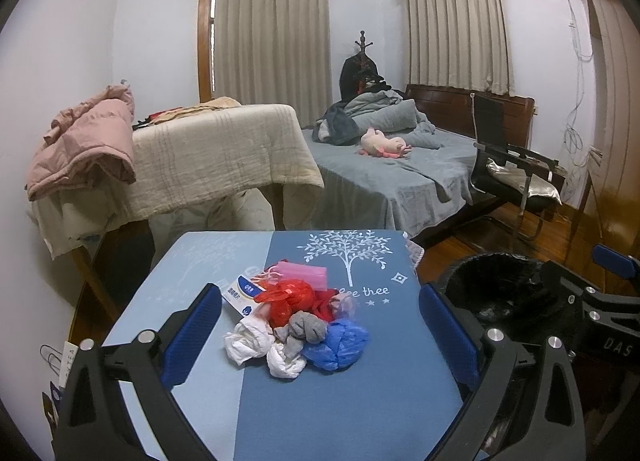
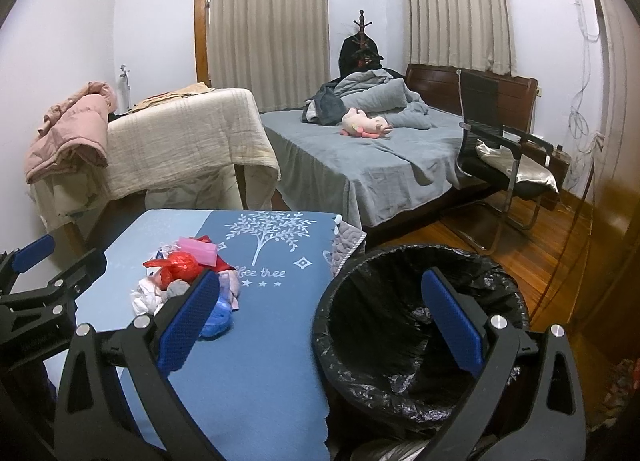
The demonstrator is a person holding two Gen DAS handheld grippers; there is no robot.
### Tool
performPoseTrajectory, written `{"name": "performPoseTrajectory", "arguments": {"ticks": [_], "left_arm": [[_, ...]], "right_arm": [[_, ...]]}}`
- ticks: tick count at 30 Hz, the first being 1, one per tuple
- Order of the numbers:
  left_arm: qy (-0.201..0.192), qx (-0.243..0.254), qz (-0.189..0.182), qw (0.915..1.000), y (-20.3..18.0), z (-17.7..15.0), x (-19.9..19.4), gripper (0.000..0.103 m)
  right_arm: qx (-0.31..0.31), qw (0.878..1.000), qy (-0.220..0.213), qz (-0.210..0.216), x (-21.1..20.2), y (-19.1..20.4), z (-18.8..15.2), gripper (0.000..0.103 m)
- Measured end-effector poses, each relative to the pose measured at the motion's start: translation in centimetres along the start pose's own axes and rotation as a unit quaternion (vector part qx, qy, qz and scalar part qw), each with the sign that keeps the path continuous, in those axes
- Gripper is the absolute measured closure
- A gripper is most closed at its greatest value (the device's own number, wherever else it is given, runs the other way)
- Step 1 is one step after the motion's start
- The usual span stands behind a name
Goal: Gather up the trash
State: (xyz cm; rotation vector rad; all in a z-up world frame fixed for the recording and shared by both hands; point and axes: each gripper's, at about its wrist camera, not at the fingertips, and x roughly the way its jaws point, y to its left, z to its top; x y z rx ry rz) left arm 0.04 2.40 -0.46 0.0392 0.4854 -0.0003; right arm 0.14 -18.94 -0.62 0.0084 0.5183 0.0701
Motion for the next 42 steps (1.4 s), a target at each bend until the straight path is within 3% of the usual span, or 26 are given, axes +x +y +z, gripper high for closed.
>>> {"name": "performPoseTrajectory", "arguments": {"ticks": [7, 16, 28, 36, 42], "left_arm": [[-0.003, -0.008, 0.015, 0.9999, 1.2, -0.4, 1.5, 0.006], [0.011, -0.023, 0.057, 0.9981, 6.0, -2.8, 5.2, 0.006], [0.037, -0.029, 0.075, 0.9961, 9.5, -6.4, 9.6, 0.006], [0.057, -0.034, 0.079, 0.9947, 10.4, -7.8, 11.8, 0.012], [0.069, -0.039, 0.073, 0.9941, 10.9, -8.4, 12.7, 0.015]], "right_arm": [[-0.005, 1.000, -0.003, 0.017, 1.5, 0.5, -0.3, 0.005], [-0.017, 0.998, 0.004, 0.054, 6.3, 3.1, -1.6, 0.005], [-0.035, 0.994, 0.065, 0.077, 14.3, 7.6, -4.5, 0.005], [-0.046, 0.986, 0.129, 0.097, 19.2, 9.5, -6.7, 0.024], [-0.064, 0.979, 0.153, 0.121, 21.0, 11.2, -7.7, 0.030]]}}
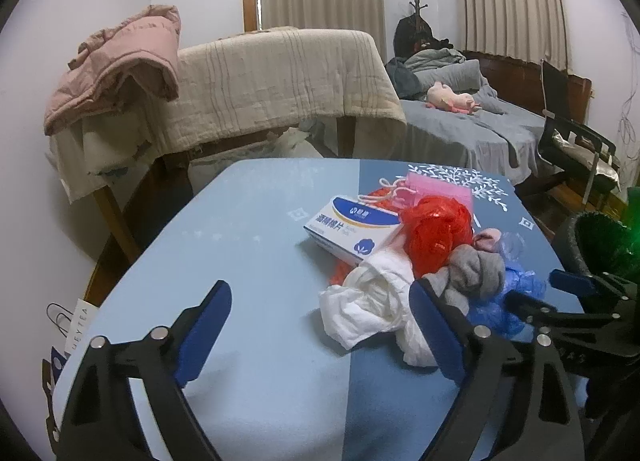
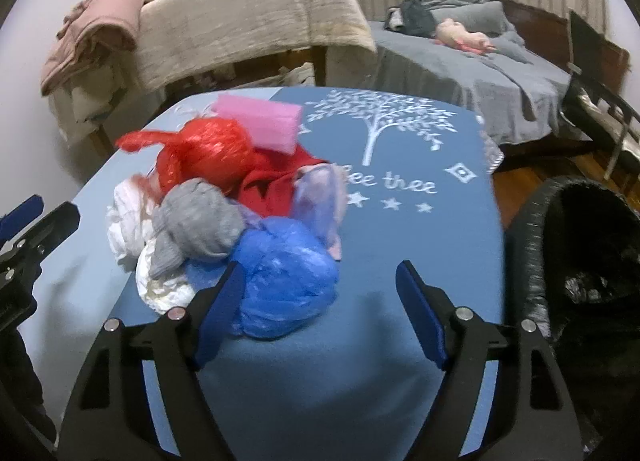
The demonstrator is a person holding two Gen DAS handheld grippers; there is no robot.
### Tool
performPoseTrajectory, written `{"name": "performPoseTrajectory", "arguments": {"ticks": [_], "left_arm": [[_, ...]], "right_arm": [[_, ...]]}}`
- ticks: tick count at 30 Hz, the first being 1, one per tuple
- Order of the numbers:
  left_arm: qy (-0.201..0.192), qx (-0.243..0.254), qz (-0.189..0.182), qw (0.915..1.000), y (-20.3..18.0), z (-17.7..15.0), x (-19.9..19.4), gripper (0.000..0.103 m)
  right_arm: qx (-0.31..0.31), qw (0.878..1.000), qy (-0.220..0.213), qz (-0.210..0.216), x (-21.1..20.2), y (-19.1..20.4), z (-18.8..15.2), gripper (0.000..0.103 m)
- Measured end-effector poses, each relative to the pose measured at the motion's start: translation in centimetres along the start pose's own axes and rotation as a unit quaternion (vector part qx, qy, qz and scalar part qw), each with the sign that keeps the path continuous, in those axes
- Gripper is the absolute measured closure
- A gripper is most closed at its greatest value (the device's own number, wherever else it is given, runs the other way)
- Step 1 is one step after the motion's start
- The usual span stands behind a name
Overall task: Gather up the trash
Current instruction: 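Move both grippers toward the pile of trash on the blue tablecloth, then grasp the grey sock with the right gripper while the left gripper grasps the white tissue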
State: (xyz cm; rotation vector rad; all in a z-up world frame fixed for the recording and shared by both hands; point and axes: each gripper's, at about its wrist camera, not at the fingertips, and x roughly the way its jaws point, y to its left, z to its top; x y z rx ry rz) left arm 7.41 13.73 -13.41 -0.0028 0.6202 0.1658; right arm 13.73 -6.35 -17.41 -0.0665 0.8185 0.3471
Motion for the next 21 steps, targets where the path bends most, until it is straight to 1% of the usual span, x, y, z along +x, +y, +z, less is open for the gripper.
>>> {"name": "performPoseTrajectory", "arguments": {"ticks": [1, 2, 3, 4, 5, 9, 12, 14, 17, 21], "left_arm": [[0.001, 0.000, -0.001, 1.0000, 0.0, 0.0, 0.1, 0.016], [0.003, 0.000, -0.001, 1.0000, 0.0, -0.1, 0.2, 0.016], [0.004, 0.000, -0.001, 1.0000, 0.0, -0.2, 0.2, 0.016], [0.006, -0.001, -0.004, 1.0000, 0.1, -0.3, 0.3, 0.017], [0.008, -0.002, -0.006, 1.0000, 0.1, -0.3, 0.3, 0.017], [0.010, 0.001, -0.012, 0.9999, -0.4, -0.4, 0.3, 0.019], [0.011, 0.007, -0.018, 0.9997, -1.0, -0.5, 0.3, 0.022], [0.010, 0.006, -0.028, 0.9995, -1.5, -0.4, 0.2, 0.025], [0.007, 0.014, -0.037, 0.9992, -2.4, -0.3, 0.2, 0.026], [0.011, 0.020, -0.036, 0.9991, -3.0, -0.4, 0.9, 0.028]], "right_arm": [[-0.001, 1.000, 0.001, 0.005, 0.2, 0.1, 0.0, 0.031], [-0.001, 1.000, 0.005, 0.015, 0.4, 0.3, 0.0, 0.035], [-0.002, 1.000, 0.008, 0.025, 0.5, 0.4, 0.0, 0.042], [-0.002, 0.999, 0.010, 0.033, 0.5, 0.5, 0.0, 0.046], [-0.004, 0.999, 0.013, 0.050, 0.5, 0.7, 0.0, 0.055], [-0.010, 0.998, 0.013, 0.064, 0.0, 0.8, 0.0, 0.062], [-0.002, 0.998, 0.008, 0.065, -0.9, 0.1, 0.2, 0.065], [-0.008, 0.998, 0.000, 0.060, -1.7, -0.1, 0.3, 0.065], [-0.018, 0.998, -0.006, 0.053, -2.5, -0.4, 0.2, 0.065], [-0.014, 0.998, -0.008, 0.055, -3.3, -1.1, 0.0, 0.065]]}}
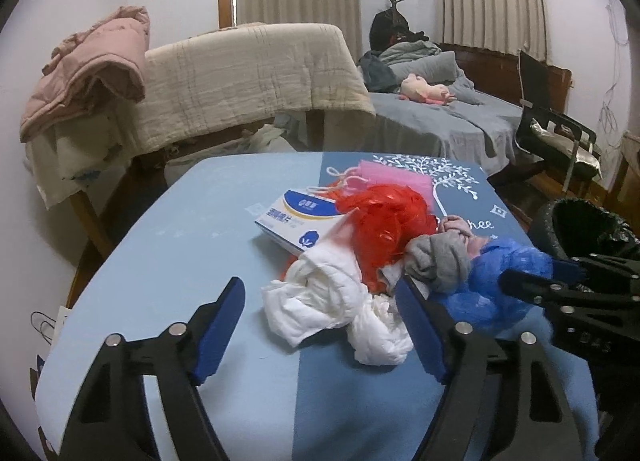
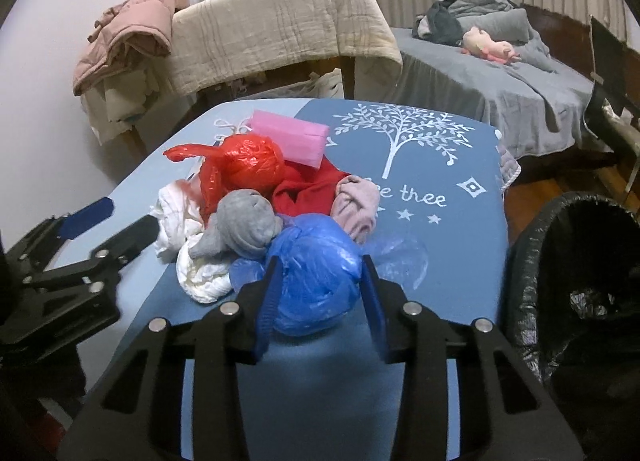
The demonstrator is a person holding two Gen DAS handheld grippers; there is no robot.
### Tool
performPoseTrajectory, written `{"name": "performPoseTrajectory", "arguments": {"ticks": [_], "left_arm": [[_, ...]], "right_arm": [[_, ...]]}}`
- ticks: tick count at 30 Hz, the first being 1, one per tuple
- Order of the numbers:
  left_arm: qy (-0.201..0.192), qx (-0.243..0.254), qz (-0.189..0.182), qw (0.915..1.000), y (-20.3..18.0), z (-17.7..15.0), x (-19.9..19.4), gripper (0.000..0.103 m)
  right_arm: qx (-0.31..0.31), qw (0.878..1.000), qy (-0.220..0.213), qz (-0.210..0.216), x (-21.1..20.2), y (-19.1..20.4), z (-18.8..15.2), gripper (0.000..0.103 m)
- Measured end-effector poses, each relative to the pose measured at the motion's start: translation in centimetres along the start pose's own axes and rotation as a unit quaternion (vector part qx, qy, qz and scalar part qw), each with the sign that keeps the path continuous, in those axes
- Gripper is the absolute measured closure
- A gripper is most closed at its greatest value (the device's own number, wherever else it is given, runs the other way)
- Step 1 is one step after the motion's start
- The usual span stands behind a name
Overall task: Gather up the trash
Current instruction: 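Grasp the grey sock with the right gripper while the left gripper grasps the white tissue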
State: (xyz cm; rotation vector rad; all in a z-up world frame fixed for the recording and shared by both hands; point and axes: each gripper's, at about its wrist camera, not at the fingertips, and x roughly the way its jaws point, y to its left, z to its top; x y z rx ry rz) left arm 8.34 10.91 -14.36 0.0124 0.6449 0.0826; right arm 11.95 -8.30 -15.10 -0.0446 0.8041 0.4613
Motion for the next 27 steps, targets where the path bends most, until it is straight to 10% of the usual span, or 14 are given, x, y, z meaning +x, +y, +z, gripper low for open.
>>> {"name": "performPoseTrajectory", "arguments": {"ticks": [12, 23, 27], "left_arm": [[0.049, 0.001, 0.006, 0.9988, 1.1, -1.2, 3.7, 0.036], [0.045, -0.008, -0.046, 0.9979, 1.3, -1.6, 2.6, 0.095], [0.041, -0.015, -0.047, 0.9979, 1.9, -1.6, 1.8, 0.096]], "right_arm": [[-0.006, 0.999, 0.018, -0.026, 1.3, -0.5, -1.0, 0.042], [-0.010, 0.999, -0.014, -0.035, -0.6, -0.5, -0.8, 0.035], [-0.019, 0.999, -0.005, -0.030, -0.3, 0.2, -1.1, 0.035]]}}
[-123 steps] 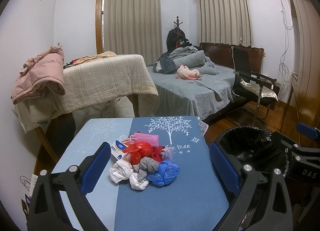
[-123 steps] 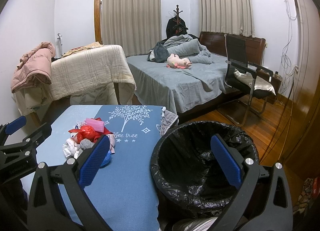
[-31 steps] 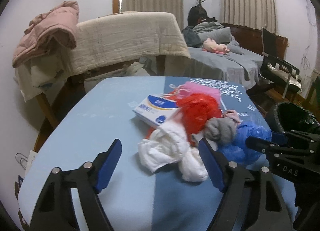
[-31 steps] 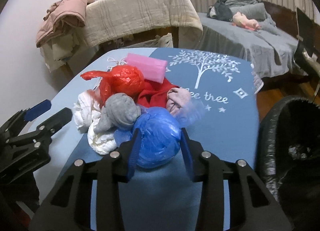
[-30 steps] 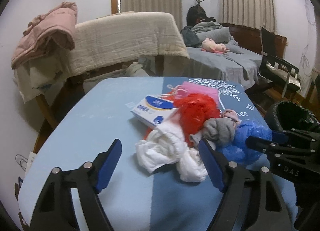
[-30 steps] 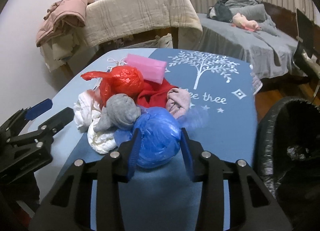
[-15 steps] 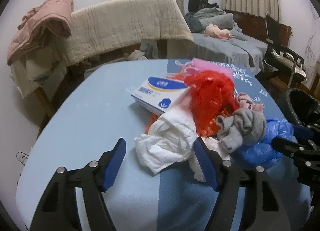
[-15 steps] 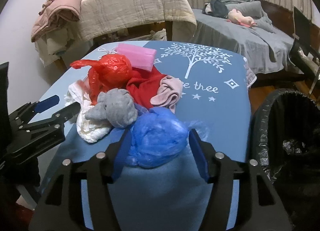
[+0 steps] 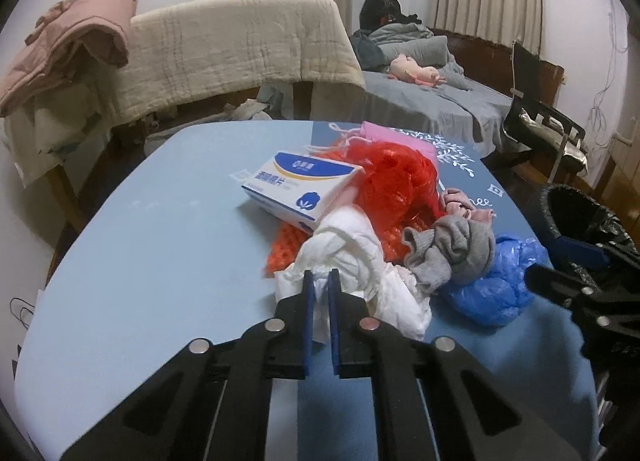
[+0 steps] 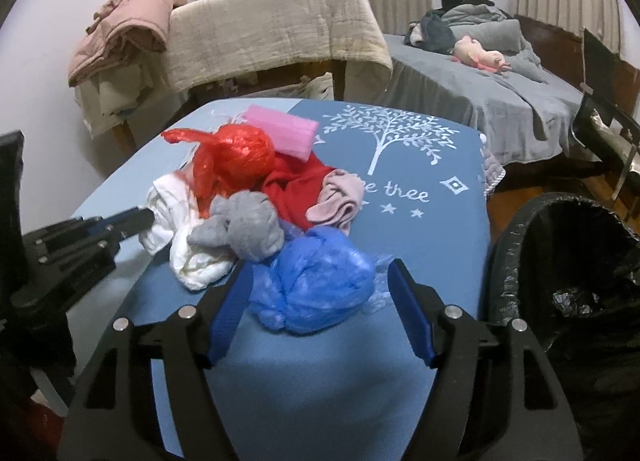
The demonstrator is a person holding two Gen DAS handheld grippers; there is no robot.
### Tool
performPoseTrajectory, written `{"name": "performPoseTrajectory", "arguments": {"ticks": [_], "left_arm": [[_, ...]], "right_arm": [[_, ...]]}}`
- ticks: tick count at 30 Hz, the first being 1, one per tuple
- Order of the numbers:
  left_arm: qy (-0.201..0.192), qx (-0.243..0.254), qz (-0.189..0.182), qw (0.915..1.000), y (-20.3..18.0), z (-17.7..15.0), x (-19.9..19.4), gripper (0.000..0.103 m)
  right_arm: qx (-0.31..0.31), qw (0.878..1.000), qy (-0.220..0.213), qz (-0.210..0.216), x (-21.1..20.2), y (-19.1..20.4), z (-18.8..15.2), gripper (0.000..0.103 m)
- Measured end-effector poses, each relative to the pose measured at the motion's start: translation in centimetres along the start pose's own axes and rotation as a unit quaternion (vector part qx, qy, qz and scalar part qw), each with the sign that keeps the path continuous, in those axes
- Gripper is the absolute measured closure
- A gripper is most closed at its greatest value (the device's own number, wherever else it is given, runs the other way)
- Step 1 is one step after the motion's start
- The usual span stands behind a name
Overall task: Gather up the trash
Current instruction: 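Grasp the grey sock with the right gripper while the left gripper grasps the white tissue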
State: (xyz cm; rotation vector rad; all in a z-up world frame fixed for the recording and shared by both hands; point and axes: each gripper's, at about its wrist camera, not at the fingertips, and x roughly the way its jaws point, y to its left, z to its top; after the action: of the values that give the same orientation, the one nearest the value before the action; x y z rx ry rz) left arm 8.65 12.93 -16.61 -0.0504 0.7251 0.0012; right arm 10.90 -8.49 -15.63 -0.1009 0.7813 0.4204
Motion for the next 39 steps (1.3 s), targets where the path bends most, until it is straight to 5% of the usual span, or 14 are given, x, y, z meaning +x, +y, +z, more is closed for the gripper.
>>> {"name": "performPoseTrajectory", "arguments": {"ticks": [6, 7, 9, 14, 16, 18, 21, 32, 39], "left_arm": [[0.005, -0.001, 0.004, 1.0000, 0.2, -0.1, 0.0, 0.092], [0.006, -0.002, 0.005, 1.0000, 0.2, -0.1, 0.1, 0.087], [0.008, -0.002, 0.006, 1.0000, 0.2, 0.0, 0.4, 0.060], [0.019, -0.001, 0.012, 0.9998, 0.1, 0.1, 1.5, 0.041], [0.027, 0.000, 0.010, 0.9996, 0.1, 0.1, 2.0, 0.042], [0.033, 0.000, -0.004, 0.9995, 0.0, 0.0, 2.4, 0.067], [0.031, 0.001, -0.009, 0.9995, 0.0, 0.0, 2.3, 0.077], [-0.008, -0.010, 0.009, 0.9999, 1.5, 0.7, -0.8, 0.079], [-0.016, -0.015, 0.015, 0.9996, 2.1, 1.2, -1.5, 0.079]], "right_arm": [[0.005, 1.000, 0.014, -0.001, 1.1, 0.5, -0.3, 0.035], [0.005, 1.000, 0.012, -0.002, 1.0, 0.5, -0.2, 0.035], [0.003, 1.000, 0.008, -0.006, 0.8, 0.5, -0.1, 0.035], [0.004, 1.000, -0.005, -0.011, 0.2, 0.2, 0.6, 0.035], [0.004, 1.000, -0.009, -0.009, 0.0, 0.3, 0.8, 0.035], [0.001, 1.000, -0.012, -0.007, 0.0, 0.4, 1.0, 0.035], [-0.002, 1.000, -0.013, -0.001, 0.2, 0.7, 1.4, 0.035], [-0.019, 0.999, -0.013, 0.036, 2.0, 3.6, 2.7, 0.041], [-0.029, 0.999, 0.017, 0.037, 3.8, 4.6, 2.8, 0.074]]}}
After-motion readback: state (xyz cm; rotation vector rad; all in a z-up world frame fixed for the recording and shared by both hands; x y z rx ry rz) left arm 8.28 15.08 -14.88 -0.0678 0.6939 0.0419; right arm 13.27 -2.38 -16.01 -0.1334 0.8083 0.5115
